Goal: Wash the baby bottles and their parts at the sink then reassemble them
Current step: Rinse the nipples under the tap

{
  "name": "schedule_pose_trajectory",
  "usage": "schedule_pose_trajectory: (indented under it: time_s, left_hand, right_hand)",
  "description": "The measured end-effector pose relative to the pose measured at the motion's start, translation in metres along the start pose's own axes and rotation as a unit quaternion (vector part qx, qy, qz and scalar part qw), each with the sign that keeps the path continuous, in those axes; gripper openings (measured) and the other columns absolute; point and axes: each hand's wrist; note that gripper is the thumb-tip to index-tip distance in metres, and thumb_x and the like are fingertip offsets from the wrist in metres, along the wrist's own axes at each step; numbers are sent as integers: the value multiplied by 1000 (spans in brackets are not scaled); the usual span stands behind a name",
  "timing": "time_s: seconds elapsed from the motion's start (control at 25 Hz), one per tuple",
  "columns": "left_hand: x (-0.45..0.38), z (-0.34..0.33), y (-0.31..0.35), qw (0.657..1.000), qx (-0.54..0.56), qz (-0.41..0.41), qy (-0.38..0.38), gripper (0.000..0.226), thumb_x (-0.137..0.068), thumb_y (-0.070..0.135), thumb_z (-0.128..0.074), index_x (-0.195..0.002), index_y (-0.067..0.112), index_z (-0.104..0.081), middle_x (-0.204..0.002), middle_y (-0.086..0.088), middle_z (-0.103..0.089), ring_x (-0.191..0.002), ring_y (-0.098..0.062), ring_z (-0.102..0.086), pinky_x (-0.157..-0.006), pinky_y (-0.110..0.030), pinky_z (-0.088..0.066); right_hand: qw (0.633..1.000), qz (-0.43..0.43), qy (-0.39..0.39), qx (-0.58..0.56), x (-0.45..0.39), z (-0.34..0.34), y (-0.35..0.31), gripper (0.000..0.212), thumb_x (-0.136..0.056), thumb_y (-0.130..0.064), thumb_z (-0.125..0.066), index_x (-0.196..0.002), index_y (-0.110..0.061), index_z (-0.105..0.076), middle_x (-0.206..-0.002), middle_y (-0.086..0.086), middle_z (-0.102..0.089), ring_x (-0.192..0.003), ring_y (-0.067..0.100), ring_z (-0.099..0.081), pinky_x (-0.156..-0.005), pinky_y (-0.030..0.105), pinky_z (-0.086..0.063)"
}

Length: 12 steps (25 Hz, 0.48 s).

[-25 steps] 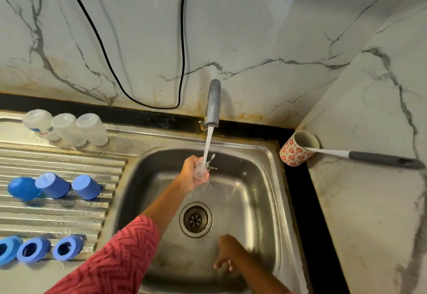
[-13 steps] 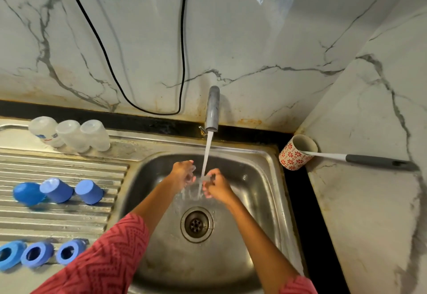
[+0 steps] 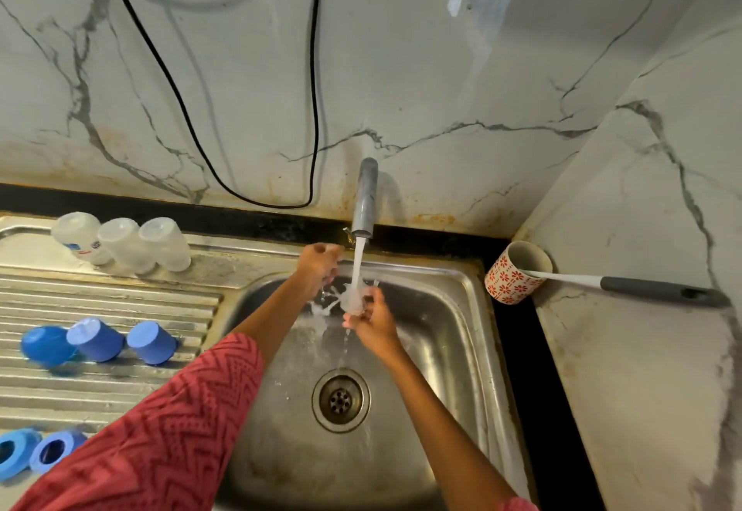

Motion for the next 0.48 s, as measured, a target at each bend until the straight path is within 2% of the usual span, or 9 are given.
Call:
schedule_pose_trajectory:
  time_s: [0.04, 0.12, 0.16, 0.2, 0.28, 0.4, 0.48]
  left_hand:
    - [-3, -6, 6, 1000, 5, -15, -7, 9, -94, 16, -55, -90, 10, -59, -78, -9, -57, -58, -17, -52, -46, -23, -45]
    - [-14, -15, 15, 999, 38, -27, -18, 14, -90, 8, -56, -101, 1, -61, -96, -18, -63, -77, -29, -60, -64, -35, -54]
    - [-17, -19, 19, 999, 36, -33, -17, 20, -88, 5, -58, -107, -2, -60, -103, -21, -62, -84, -31, -59, -71, -38, -53]
    - [-20, -22, 21, 999, 19, -42, -11, 22, -87, 4, -60, -108, -3, -60, -107, -23, -61, -88, -31, -58, -76, -40, -53]
    - [-26, -28, 19, 995, -77, -61, -10, 33, -86, 9, -63, -116, -5, -58, -109, -25, -62, -95, -34, -62, -82, -42, -52]
    - [-17, -31, 24, 950, -286, -117, -44, 37, -83, 22, -63, -117, 10, -55, -97, -12, -58, -83, -23, -58, -65, -30, -49]
    - [-10, -27, 29, 945, -295, -129, -58, 27, -83, 21, -63, -107, 15, -50, -92, -6, -55, -82, -19, -56, -64, -28, -49]
  right_hand:
    - [993, -59, -6, -103, 1, -1, -4, 33, -83, 11, -53, -96, -18, -47, -99, 13, -62, -87, 27, -65, -75, 34, -56]
    - [948, -132, -41, -287, 4, -4, -18, 17, -84, 4, -47, -92, -11, -49, -79, 11, -55, -67, 23, -60, -65, 33, -53]
    - [934, -153, -42, -322, 2, -3, -25, 6, -87, -5, -47, -91, -8, -50, -73, 11, -52, -61, 20, -56, -63, 31, -51]
    - [921, -180, -33, -344, -2, -3, -29, 9, -92, -11, -44, -91, -6, -51, -70, 10, -50, -57, 18, -53, -59, 28, -48]
    - [905, -242, -7, -349, -11, -4, -34, 17, -97, -10, -38, -90, -7, -53, -66, 9, -47, -52, 16, -48, -50, 24, -40]
    - [912, -273, -15, -306, -17, -12, -39, 24, -98, -7, -35, -83, -10, -53, -64, 5, -48, -48, 14, -45, -41, 21, -28]
    - [938, -240, -24, -249, -12, -13, -46, 25, -98, -10, -37, -82, -13, -56, -68, 2, -53, -50, 11, -44, -41, 20, -27]
Point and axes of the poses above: each hand's wrist, its own x-axis away from the middle knuckle, its own z-axis out of the back of the hand, y = z × x
